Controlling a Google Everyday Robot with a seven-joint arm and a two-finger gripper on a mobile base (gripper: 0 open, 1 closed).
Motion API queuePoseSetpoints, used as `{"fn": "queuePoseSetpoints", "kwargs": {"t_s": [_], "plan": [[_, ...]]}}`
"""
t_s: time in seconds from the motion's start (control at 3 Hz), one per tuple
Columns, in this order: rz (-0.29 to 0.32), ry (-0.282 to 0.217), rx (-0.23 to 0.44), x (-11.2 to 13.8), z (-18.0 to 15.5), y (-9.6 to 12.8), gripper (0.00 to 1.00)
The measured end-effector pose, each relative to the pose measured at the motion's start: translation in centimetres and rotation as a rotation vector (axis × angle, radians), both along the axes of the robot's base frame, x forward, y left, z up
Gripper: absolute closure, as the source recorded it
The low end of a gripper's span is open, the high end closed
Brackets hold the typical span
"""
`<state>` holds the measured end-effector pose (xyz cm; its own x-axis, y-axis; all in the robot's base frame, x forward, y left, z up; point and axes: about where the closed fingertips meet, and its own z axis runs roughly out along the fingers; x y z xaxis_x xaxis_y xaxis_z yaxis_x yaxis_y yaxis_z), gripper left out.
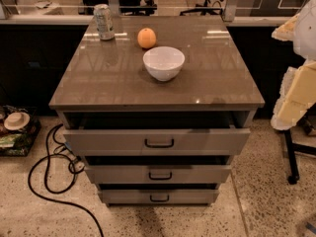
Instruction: Open top drawer
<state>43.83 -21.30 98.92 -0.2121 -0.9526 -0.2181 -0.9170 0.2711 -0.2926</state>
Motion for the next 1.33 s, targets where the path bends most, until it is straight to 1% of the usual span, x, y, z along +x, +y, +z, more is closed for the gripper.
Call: {"fn": "queuePoseSetpoints", "kwargs": {"t_s": [0.33,0.67,1.0,1.33], "plan": [[-0.007,0.005,-0.004,0.1,-1.0,0.0,0.0],[0.012,0.046,-0.02,-0.1,-4.9,0.0,0.0],[0.053,0.107,-0.023,-1.8,-10.6,0.1,0.0],[0.11,0.124,-0.014,-3.2,-15.4,1.1,0.0]]}}
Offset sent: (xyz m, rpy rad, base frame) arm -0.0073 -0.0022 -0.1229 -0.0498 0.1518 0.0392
